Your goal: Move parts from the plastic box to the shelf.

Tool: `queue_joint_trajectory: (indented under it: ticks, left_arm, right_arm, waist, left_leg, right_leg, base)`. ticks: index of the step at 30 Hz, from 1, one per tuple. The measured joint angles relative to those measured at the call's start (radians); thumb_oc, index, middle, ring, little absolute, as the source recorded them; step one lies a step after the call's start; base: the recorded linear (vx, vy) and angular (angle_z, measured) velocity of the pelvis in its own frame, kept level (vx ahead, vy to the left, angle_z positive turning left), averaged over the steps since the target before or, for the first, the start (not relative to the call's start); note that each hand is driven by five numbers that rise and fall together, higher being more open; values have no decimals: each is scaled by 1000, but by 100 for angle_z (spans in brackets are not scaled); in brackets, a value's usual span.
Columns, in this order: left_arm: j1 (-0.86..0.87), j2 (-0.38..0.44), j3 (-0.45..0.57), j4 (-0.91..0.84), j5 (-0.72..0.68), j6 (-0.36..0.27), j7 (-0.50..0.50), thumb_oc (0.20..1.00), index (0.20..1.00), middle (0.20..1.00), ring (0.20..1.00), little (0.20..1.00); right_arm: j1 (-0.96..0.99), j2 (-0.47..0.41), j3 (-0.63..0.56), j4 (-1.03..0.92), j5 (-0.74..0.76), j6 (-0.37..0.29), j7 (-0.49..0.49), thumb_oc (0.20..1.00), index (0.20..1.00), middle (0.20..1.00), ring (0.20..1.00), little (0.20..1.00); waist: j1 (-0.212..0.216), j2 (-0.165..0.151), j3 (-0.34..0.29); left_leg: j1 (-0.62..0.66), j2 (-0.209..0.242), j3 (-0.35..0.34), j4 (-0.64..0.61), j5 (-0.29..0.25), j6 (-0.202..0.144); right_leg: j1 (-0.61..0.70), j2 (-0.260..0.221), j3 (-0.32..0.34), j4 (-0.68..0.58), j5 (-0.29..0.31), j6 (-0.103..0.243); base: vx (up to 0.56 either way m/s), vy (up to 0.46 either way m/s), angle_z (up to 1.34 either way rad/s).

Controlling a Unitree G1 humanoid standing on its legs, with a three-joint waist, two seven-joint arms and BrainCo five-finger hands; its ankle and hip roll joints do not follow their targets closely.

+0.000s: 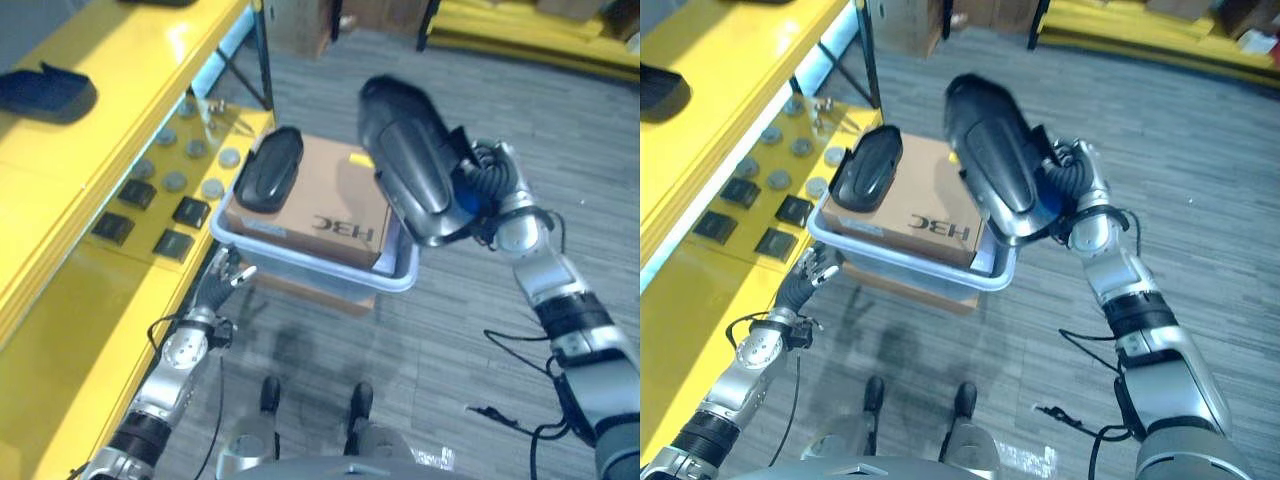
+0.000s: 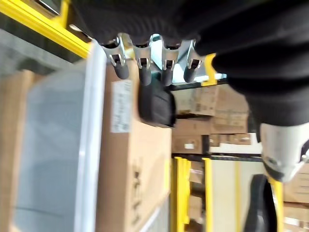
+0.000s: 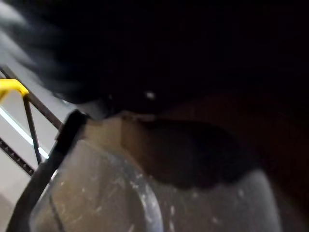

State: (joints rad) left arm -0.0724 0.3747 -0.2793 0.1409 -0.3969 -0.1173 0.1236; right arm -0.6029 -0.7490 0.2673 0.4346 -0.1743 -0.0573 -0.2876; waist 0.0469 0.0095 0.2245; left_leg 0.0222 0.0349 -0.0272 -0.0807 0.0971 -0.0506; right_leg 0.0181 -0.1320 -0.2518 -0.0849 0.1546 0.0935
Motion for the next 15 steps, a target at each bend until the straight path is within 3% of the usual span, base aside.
queue_joint_trajectory:
  ticks: [2, 6, 7, 11, 15]
  left_arm:
    - [-29, -21, -31, 31, -63, 2, -24, 1000, 1000, 1000, 1000, 1000]
    - [-81, -146, -88, 181, -210, 29, -32, 1000, 1000, 1000, 1000, 1000]
    - [-111, -185, -129, 237, -282, 37, -39, 1000, 1000, 1000, 1000, 1000]
    - [-174, -283, -164, 335, -412, 55, -37, 1000, 1000, 1000, 1000, 1000]
    - [-181, -308, -164, 368, -475, 65, -32, 1000, 1000, 1000, 1000, 1000]
  right_arm:
    - [21, 10, 14, -27, -69, 6, 22, 200, 200, 200, 200, 200]
    - [4, 67, 112, -26, -116, 25, 39, 200, 200, 200, 200, 200]
    - [0, 111, 131, -28, -119, 25, 47, 200, 200, 200, 200, 200]
    - [-12, 181, 165, -28, -138, 40, 58, 200, 200, 200, 200, 200]
    - [-13, 225, 204, -29, -145, 43, 62, 200, 200, 200, 200, 200]
  waist:
    - [-13, 4, -47]
    - [-35, 3, -101]
    - [-61, -5, -130]
    - [-99, -11, -155]
    - [-103, -9, -157]
  left_leg:
    - [20, 1, 21, 0, -18, 3]
    - [80, 6, 61, -6, -42, 8]
    - [98, 11, 81, 0, -40, 5]
    - [121, 18, 88, 0, -44, 3]
    - [144, 26, 104, -3, -53, 3]
  right_leg:
    - [6, 1, 26, -6, -15, 4]
    - [48, 7, 69, -6, -24, 6]
    - [52, 11, 79, -6, -25, 2]
    - [69, 19, 87, -2, -20, -3]
    - [84, 28, 103, -6, -30, -3]
  base:
    - [87, -46, -27]
    - [27, -24, -34]
    - [29, -17, -32]
    - [17, -18, -9]
    - [-6, -11, -10]
